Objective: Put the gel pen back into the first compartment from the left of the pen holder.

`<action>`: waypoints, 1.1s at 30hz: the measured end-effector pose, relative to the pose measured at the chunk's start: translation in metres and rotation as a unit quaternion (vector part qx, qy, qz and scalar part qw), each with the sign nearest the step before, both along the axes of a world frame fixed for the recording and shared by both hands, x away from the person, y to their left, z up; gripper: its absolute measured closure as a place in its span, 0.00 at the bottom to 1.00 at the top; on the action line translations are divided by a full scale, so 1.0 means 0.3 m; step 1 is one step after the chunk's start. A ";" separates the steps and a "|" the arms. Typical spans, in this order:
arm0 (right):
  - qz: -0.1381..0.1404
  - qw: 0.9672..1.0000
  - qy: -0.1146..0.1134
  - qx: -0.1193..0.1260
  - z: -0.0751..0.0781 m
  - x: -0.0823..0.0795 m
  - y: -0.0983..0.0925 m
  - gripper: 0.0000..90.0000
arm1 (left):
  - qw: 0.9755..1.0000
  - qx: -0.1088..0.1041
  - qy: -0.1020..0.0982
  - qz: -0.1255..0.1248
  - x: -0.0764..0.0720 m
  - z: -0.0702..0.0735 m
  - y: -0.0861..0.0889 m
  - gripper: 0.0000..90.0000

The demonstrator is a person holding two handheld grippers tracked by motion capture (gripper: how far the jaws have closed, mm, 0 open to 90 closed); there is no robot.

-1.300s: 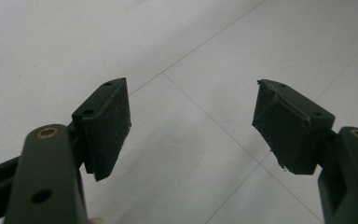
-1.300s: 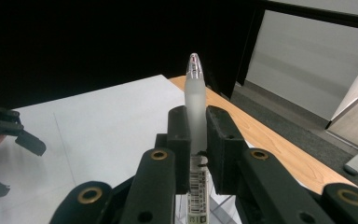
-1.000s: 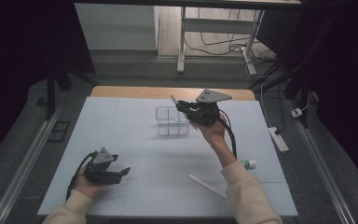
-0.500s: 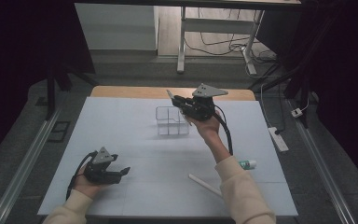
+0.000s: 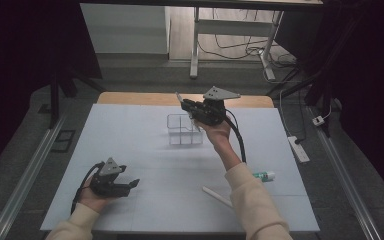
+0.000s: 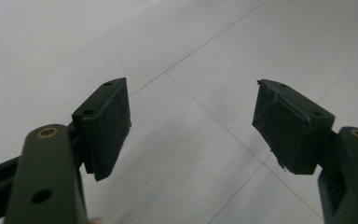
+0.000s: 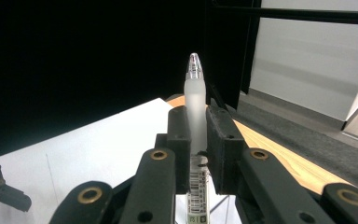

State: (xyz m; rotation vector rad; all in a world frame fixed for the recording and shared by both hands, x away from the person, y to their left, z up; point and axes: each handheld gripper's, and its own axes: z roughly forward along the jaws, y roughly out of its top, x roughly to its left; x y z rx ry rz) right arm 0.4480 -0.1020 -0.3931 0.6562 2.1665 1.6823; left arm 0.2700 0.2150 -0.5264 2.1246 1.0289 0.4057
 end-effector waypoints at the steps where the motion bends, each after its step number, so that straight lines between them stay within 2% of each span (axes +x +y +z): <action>1: 0.000 1.000 0.000 0.001 -0.001 0.002 0.004 0.88 | 1.000 0.000 0.000 0.000 0.000 0.000 0.000 0.31; 20: 0.004 1.000 0.000 0.008 0.006 0.036 0.088 0.88 | 1.000 -0.003 0.000 -0.001 0.000 0.000 0.001 0.31; 24: 0.005 1.000 -0.003 -0.001 0.005 0.040 0.109 0.88 | 1.000 -0.003 0.000 -0.001 0.001 0.000 0.001 0.31; 33: 0.004 1.000 0.004 0.014 0.003 0.062 0.136 0.88 | 1.000 -0.002 0.000 -0.002 0.002 -0.001 0.001 0.31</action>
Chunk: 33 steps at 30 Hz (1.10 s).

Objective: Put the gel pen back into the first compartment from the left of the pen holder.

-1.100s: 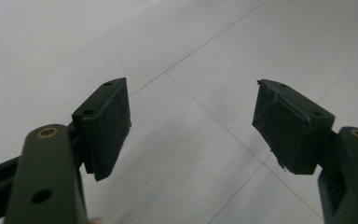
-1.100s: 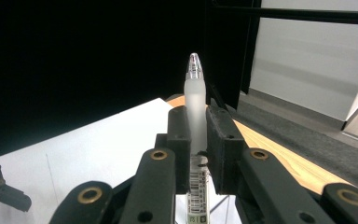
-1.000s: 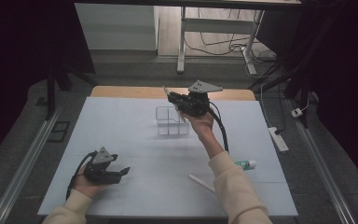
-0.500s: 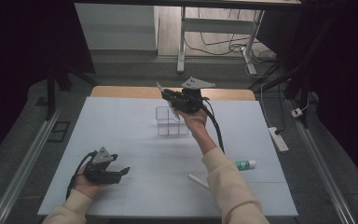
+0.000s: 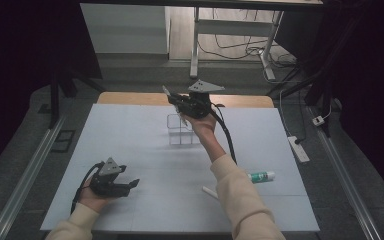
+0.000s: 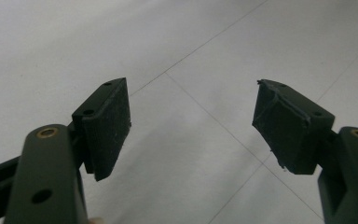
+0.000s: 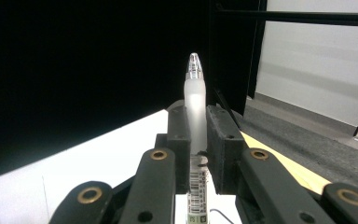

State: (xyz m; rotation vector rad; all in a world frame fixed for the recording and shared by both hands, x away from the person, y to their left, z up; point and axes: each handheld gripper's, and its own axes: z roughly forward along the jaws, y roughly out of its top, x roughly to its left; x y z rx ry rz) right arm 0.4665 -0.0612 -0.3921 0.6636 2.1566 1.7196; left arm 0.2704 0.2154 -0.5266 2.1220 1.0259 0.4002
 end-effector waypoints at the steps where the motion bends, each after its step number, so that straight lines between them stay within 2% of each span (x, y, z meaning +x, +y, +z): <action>1: 0.000 1.000 0.000 0.002 0.000 0.003 0.005 0.88 | 1.000 0.000 0.000 0.000 0.000 0.000 0.000 0.31; 11: 0.005 1.000 0.001 0.001 -0.034 0.032 0.052 0.88 | 1.000 -0.002 0.001 -0.001 0.000 -0.001 0.002 0.30; 21: 0.001 1.000 0.011 0.014 -0.073 0.066 0.069 0.88 | 1.000 0.002 0.002 -0.001 0.001 -0.004 0.001 0.30; 33: -0.003 1.000 0.006 0.020 -0.097 0.085 0.079 0.87 | 1.000 0.005 0.002 -0.001 0.000 -0.005 0.000 0.30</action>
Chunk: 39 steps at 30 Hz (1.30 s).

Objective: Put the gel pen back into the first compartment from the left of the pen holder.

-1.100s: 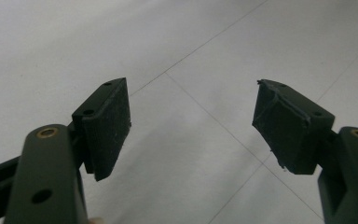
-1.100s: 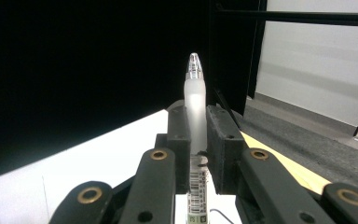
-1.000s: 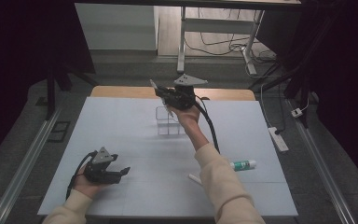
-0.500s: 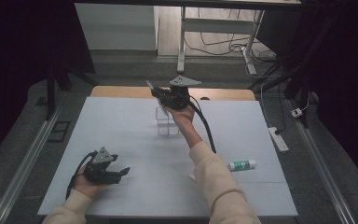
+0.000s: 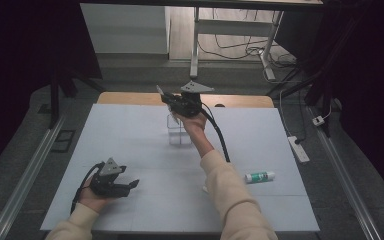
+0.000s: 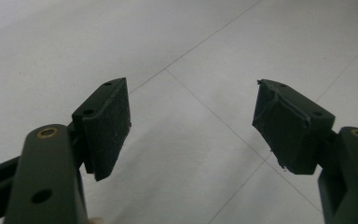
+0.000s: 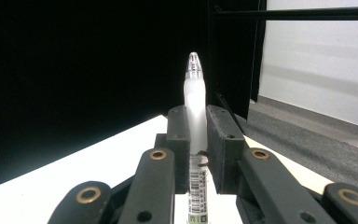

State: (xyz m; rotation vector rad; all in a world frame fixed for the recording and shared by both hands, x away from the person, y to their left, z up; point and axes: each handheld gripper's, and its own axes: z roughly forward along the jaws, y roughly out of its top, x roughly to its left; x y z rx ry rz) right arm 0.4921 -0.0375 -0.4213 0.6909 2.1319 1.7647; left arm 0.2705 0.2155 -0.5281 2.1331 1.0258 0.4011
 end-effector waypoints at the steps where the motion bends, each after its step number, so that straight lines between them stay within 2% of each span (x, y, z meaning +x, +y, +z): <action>1: -0.002 1.000 0.000 0.001 -0.003 0.002 0.000 0.87 | 1.000 0.000 0.000 0.000 0.000 0.000 0.000 0.30; 5: -0.007 1.000 0.003 -0.001 -0.014 0.008 -0.002 0.86 | 1.000 0.001 0.001 -0.001 0.000 -0.001 0.000 0.30; 8: -0.017 1.000 0.003 -0.016 -0.020 0.008 -0.002 0.72 | 1.000 0.001 0.001 -0.001 0.001 -0.001 0.001 0.30; 12: -0.032 0.999 0.006 -0.034 -0.012 0.001 -0.013 0.60 | 1.000 0.001 0.001 -0.001 0.001 -0.002 0.000 0.30; 21: -0.021 0.998 0.020 -0.052 0.001 -0.011 -0.059 0.59 | 1.000 0.002 0.001 0.000 0.002 -0.002 -0.001 0.30; 26: -0.018 0.998 0.020 -0.064 0.002 -0.021 -0.080 0.59 | 1.000 0.002 0.001 0.001 0.002 -0.001 0.001 0.30; 30: -0.019 0.997 0.025 -0.066 0.003 -0.028 -0.102 0.59 | 1.000 0.003 0.000 0.000 0.002 -0.001 0.001 0.30; 39: -0.025 0.996 0.036 -0.082 0.004 -0.063 -0.189 0.59 | 1.000 0.004 0.000 0.002 0.004 0.000 0.004 0.31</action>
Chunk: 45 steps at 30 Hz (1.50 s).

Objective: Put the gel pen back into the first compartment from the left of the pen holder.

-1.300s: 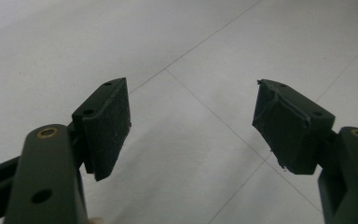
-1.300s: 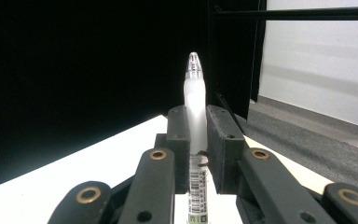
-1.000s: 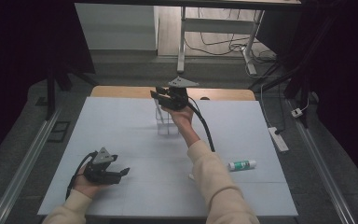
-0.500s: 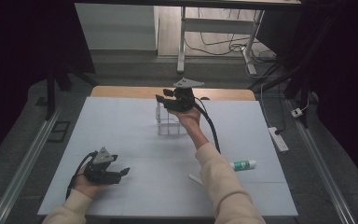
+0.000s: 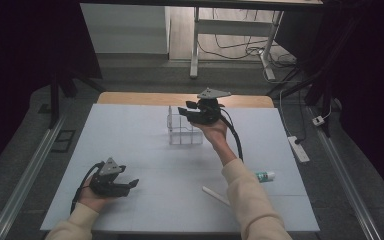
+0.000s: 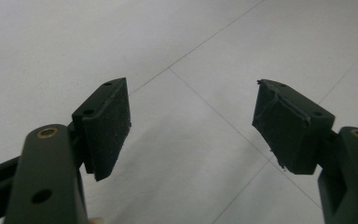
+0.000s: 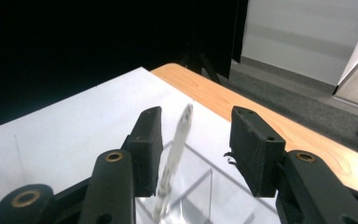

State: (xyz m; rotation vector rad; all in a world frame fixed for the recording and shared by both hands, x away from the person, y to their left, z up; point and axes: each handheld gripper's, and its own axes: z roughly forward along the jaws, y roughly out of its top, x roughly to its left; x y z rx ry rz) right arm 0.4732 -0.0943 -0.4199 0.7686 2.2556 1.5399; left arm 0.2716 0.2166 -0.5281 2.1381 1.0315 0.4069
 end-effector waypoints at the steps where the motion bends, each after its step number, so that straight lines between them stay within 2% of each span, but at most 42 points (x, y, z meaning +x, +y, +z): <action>1: 0.000 1.000 0.002 -0.002 -0.001 -0.005 -0.010 0.59 | 1.000 0.000 0.000 0.000 0.000 0.001 0.000 0.31; 18: 0.002 0.999 0.015 -0.035 -0.015 -0.096 -0.141 0.58 | 1.000 0.002 -0.003 0.003 0.000 0.004 0.001 0.31; 31: 0.009 0.999 0.019 -0.038 -0.056 -0.189 -0.239 0.56 | 1.000 0.002 -0.004 0.007 -0.001 0.006 0.004 0.30; 34: 0.010 0.999 0.019 -0.048 -0.061 -0.209 -0.260 0.56 | 1.000 0.002 -0.003 0.008 -0.001 0.006 0.004 0.30; 45: 0.020 0.998 0.030 -0.055 -0.079 -0.272 -0.298 0.52 | 1.000 0.003 -0.003 0.008 -0.001 0.005 0.005 0.30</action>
